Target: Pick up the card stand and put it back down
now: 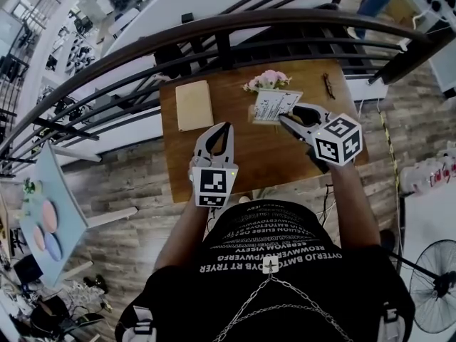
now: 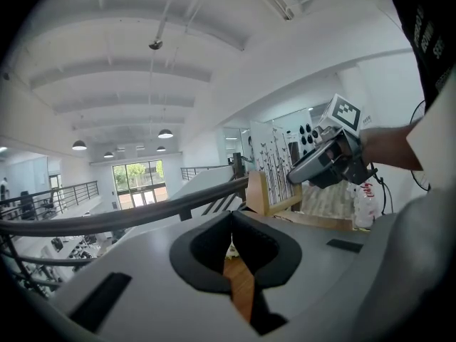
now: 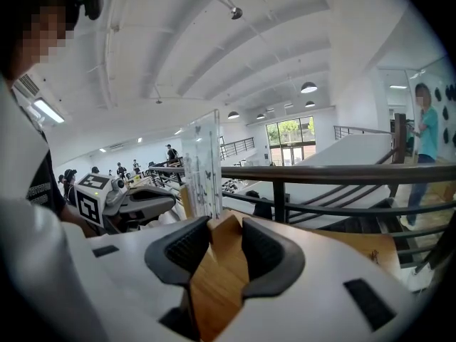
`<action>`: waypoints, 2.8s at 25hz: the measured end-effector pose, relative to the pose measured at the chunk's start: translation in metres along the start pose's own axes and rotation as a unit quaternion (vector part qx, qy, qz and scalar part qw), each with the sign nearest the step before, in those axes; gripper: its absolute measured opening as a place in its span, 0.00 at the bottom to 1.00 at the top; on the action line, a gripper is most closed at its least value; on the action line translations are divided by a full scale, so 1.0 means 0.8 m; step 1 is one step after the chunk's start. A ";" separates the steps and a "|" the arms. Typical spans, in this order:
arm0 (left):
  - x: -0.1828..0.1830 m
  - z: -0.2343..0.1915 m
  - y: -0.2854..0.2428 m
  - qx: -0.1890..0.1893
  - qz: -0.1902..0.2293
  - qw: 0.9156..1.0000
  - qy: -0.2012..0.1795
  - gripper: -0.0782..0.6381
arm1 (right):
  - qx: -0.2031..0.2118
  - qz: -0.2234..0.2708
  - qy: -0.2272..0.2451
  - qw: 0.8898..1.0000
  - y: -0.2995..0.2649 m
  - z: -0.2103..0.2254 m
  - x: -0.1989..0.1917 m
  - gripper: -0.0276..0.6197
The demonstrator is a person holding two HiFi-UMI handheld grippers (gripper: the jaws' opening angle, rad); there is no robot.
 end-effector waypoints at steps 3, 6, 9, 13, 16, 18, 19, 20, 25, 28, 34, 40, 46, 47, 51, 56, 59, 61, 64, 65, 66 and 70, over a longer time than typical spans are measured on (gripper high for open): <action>-0.004 0.000 -0.007 -0.001 -0.006 1.000 -0.002 0.15 | -0.011 0.001 0.009 1.000 -0.002 0.011 -0.007 0.28; -0.006 0.004 -0.014 0.001 -0.013 1.000 -0.003 0.15 | -0.014 -0.003 0.010 1.000 -0.004 0.024 -0.019 0.28; -0.005 0.004 -0.023 0.006 -0.019 1.000 -0.004 0.15 | -0.012 -0.011 -0.001 1.000 -0.010 0.040 -0.034 0.28; -0.009 -0.014 -0.040 0.013 -0.025 1.000 -0.004 0.15 | -0.013 -0.035 -0.016 0.999 -0.040 0.062 -0.065 0.28; -0.016 -0.020 -0.049 0.018 -0.035 0.999 -0.002 0.15 | -0.004 -0.046 -0.021 0.999 -0.061 0.074 -0.090 0.28; -0.020 -0.021 -0.054 0.021 -0.043 0.999 -0.002 0.15 | -0.001 -0.052 -0.021 0.998 -0.072 0.081 -0.104 0.28; -0.023 -0.021 -0.057 0.022 -0.047 0.999 -0.001 0.15 | 0.000 -0.054 -0.022 0.998 -0.078 0.086 -0.111 0.28; -0.026 -0.021 -0.061 0.023 -0.051 0.998 0.000 0.15 | 0.002 -0.057 -0.022 0.998 -0.084 0.092 -0.117 0.28; -0.040 -0.020 -0.075 0.026 -0.069 0.997 0.004 0.15 | 0.000 -0.075 -0.032 0.997 -0.113 0.121 -0.162 0.28; -0.045 -0.022 -0.081 0.031 -0.078 0.996 0.005 0.15 | -0.001 -0.079 -0.024 0.997 -0.129 0.135 -0.189 0.28; -0.056 -0.027 -0.088 0.039 -0.099 0.994 0.004 0.15 | 0.003 -0.107 -0.025 0.994 -0.159 0.157 -0.254 0.28; -0.065 -0.022 -0.092 0.036 -0.116 0.993 -0.001 0.15 | 0.015 -0.135 -0.027 0.990 -0.188 0.169 -0.305 0.28; -0.072 -0.025 -0.087 0.041 -0.130 0.991 -0.006 0.15 | 0.021 -0.143 -0.035 0.989 -0.198 0.178 -0.336 0.28; -0.073 -0.026 -0.085 0.042 -0.131 0.991 -0.006 0.15 | 0.023 -0.139 -0.037 0.989 -0.199 0.178 -0.338 0.28; -0.079 -0.029 -0.079 0.045 -0.130 0.990 -0.003 0.15 | 0.027 -0.139 -0.030 0.990 -0.204 0.178 -0.346 0.29; -0.072 -0.025 -0.075 0.041 -0.114 0.993 -0.001 0.15 | 0.014 -0.200 -0.016 0.980 -0.207 0.177 -0.362 0.33; -0.066 -0.028 -0.069 0.041 -0.101 0.994 -0.001 0.15 | 0.004 -0.199 -0.010 0.980 -0.199 0.178 -0.354 0.38; -0.065 -0.031 -0.058 0.043 -0.096 0.994 0.001 0.15 | -0.005 -0.187 -0.014 0.982 -0.184 0.172 -0.345 0.41; -0.059 -0.036 -0.042 0.045 -0.084 0.995 0.007 0.15 | -0.039 -0.158 -0.009 0.987 -0.151 0.165 -0.319 0.42; -0.055 -0.038 -0.038 0.045 -0.077 0.996 0.011 0.15 | -0.054 -0.139 -0.008 0.989 -0.139 0.164 -0.305 0.42; -0.052 -0.039 -0.035 0.045 -0.071 0.996 0.016 0.15 | -0.069 -0.118 -0.008 0.991 -0.127 0.162 -0.291 0.41; -0.036 -0.041 -0.019 0.041 -0.041 0.998 0.019 0.15 | -0.129 -0.038 0.016 0.991 -0.073 0.135 -0.226 0.23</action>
Point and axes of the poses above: the fingertips, and each gripper's own axes: y backward along the fingers, z to its right, x out of its top, the point moved 4 cm from there along y, backward along the fingers, and after that the axes turned 13 degrees about x, right-handed, at the moved point
